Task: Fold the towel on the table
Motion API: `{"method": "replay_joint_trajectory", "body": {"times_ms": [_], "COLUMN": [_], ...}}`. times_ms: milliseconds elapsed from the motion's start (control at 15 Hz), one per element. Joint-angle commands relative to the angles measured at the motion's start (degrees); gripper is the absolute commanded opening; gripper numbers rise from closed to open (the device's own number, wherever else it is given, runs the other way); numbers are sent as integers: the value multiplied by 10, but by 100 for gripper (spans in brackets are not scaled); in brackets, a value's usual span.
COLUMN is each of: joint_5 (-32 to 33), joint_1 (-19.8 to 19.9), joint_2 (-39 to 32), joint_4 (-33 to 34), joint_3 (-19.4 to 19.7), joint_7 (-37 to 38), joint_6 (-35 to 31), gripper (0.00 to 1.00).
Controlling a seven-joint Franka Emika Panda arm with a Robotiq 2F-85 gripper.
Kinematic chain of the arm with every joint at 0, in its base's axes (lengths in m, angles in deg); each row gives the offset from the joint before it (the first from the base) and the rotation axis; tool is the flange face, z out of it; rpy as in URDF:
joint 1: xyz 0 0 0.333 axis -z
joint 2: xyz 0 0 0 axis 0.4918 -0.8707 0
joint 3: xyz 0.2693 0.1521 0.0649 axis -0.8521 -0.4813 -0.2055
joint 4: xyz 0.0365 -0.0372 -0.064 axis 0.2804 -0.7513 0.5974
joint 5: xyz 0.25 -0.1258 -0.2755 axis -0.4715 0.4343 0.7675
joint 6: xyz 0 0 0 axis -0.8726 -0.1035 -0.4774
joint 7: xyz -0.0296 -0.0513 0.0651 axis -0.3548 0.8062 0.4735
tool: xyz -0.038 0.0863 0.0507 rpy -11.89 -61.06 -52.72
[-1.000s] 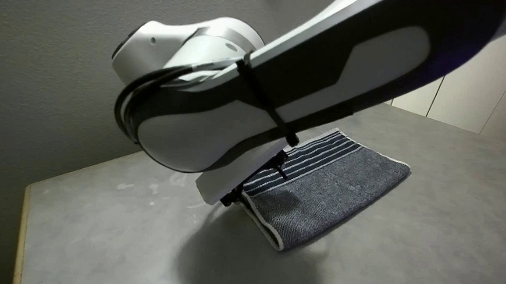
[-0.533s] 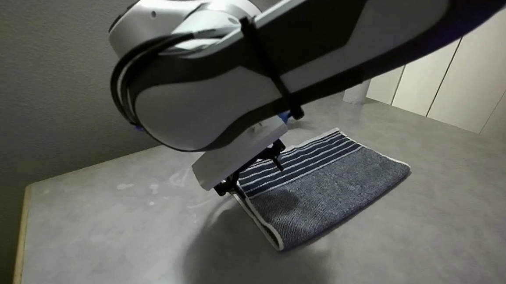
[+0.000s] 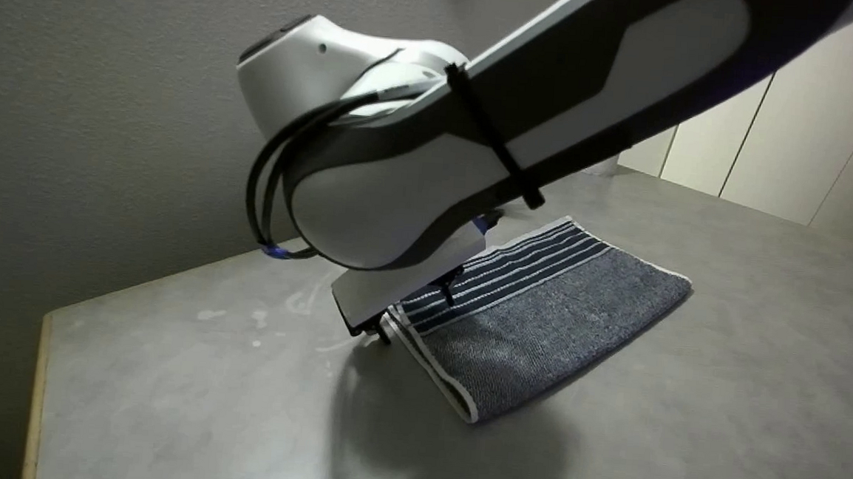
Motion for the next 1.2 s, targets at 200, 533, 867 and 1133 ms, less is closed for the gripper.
{"method": "replay_joint_trajectory", "body": {"times_ms": [200,533,867,1133], "joint_5": [-1,8,12,9], "joint_1": [1,-6,-7,-5], "joint_2": [61,79,81,68], "joint_4": [-102,-131,-134,-113], "joint_3": [-2,4,4,0], "joint_7": [12,18,15,11], "joint_6": [4,48,60,74], "gripper": [100,100,100,100]}}
